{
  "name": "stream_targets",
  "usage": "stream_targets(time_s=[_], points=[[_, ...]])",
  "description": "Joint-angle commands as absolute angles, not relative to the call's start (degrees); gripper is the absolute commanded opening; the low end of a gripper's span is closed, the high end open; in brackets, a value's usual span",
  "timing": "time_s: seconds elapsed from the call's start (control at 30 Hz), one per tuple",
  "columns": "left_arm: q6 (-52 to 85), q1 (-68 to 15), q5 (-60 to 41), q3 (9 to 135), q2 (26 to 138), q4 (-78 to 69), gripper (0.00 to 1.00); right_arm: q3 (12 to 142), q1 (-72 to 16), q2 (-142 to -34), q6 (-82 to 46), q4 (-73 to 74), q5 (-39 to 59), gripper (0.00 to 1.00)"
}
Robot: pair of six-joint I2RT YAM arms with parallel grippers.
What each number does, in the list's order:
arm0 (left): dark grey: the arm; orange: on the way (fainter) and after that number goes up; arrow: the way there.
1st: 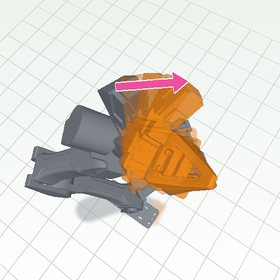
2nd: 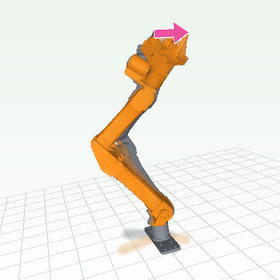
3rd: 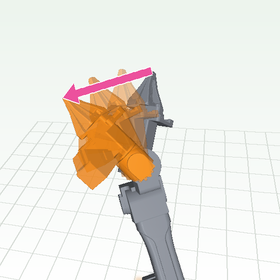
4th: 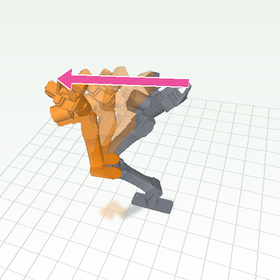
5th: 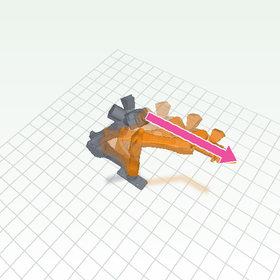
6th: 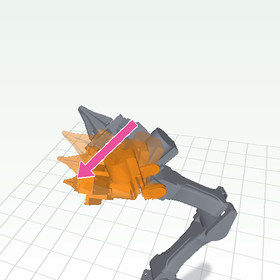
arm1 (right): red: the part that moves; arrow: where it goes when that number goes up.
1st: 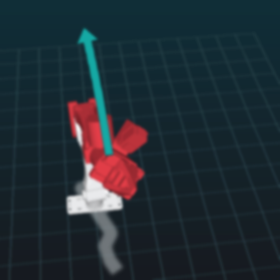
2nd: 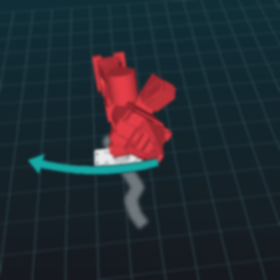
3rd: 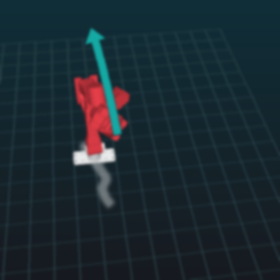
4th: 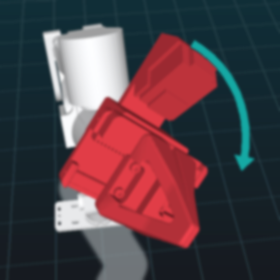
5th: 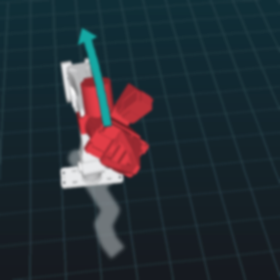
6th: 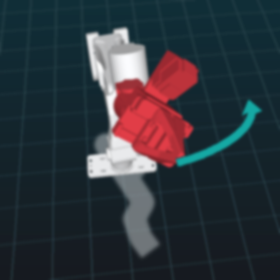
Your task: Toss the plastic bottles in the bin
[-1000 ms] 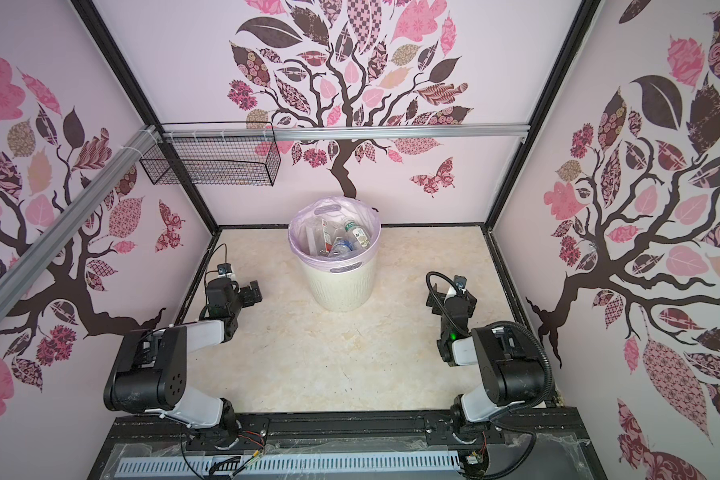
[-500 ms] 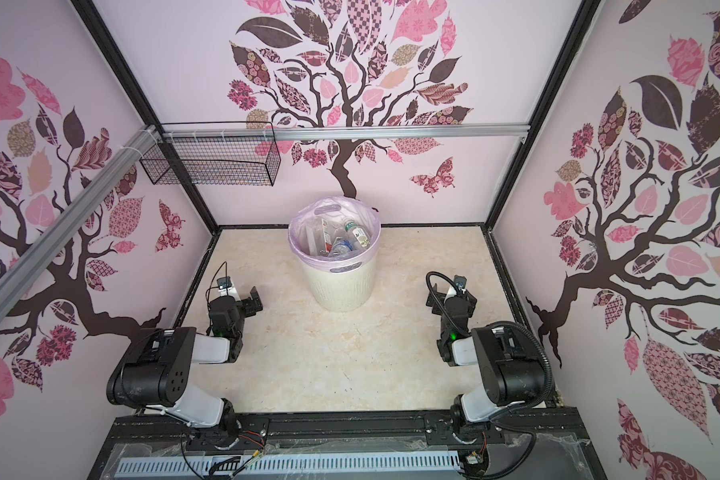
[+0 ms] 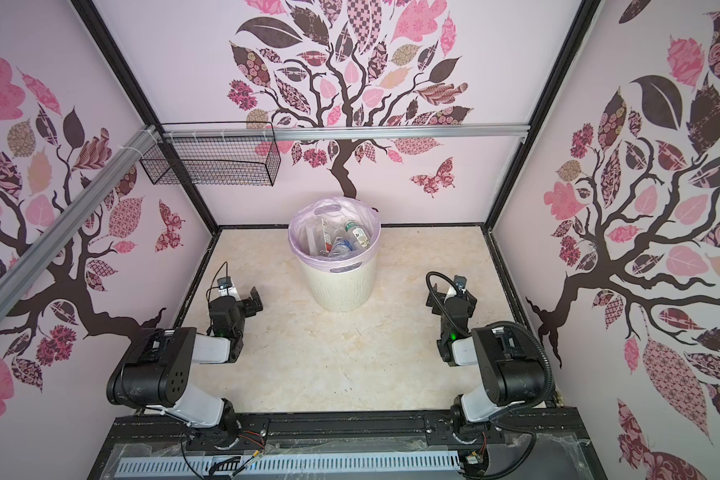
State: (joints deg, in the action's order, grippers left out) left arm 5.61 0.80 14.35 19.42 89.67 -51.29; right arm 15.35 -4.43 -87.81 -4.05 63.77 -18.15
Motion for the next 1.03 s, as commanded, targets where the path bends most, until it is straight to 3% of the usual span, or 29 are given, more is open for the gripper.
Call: stream_targets(time_s=[0.0,1.0], points=[[5.02,0.64,14.81,20.73,88.95,-51.51,0.98,16.26,-4.55,-88.86,-4.26,65.73,-17.93,1.00],[5.03,0.62,14.85,20.69,88.94,-51.51,0.98,16.18,-4.53,-88.90,-4.31,65.75,-17.84,0.99]])
